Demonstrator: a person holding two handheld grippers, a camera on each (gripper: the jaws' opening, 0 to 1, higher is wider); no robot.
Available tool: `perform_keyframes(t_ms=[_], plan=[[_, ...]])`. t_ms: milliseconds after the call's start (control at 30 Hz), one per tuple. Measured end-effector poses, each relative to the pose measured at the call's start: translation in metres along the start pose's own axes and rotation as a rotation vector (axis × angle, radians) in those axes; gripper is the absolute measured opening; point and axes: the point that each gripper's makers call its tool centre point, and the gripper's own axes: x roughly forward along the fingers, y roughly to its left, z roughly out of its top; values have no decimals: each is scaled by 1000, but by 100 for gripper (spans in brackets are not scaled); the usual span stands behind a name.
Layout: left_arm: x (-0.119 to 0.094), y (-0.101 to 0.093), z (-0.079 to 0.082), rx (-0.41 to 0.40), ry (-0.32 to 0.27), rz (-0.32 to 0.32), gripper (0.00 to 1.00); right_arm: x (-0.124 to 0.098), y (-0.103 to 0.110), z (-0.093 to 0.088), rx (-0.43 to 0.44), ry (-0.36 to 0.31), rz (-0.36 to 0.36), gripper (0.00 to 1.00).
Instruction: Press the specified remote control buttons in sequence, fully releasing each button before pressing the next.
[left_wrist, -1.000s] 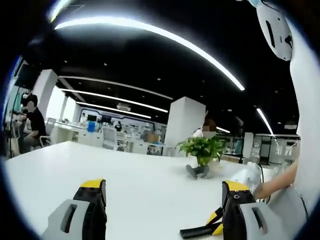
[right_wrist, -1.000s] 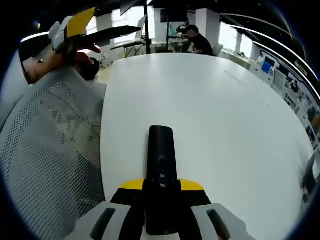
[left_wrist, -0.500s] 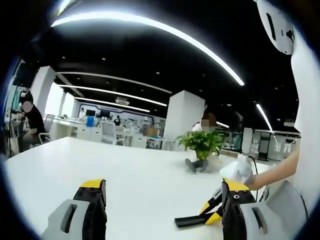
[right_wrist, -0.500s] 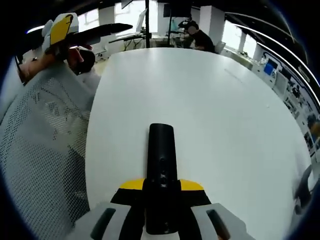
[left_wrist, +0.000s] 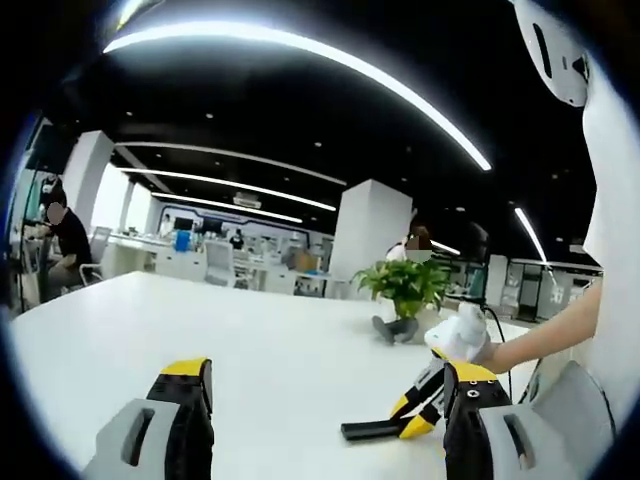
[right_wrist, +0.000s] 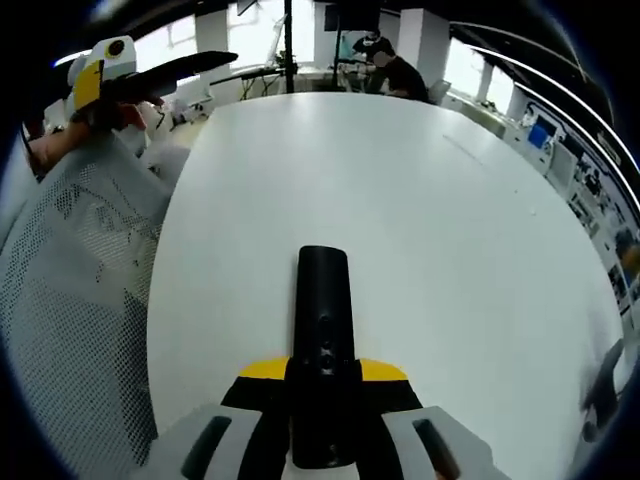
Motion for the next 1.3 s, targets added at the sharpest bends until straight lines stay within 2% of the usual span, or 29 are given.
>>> perform_keyframes(t_ms=[200, 1300], plan=[[-1, 1, 2, -8, -14, 1, 100, 2, -11, 1, -1, 16, -2, 20], [1, 0, -5, -11, 28, -4, 98, 8, -80, 8, 12, 47, -3, 20]])
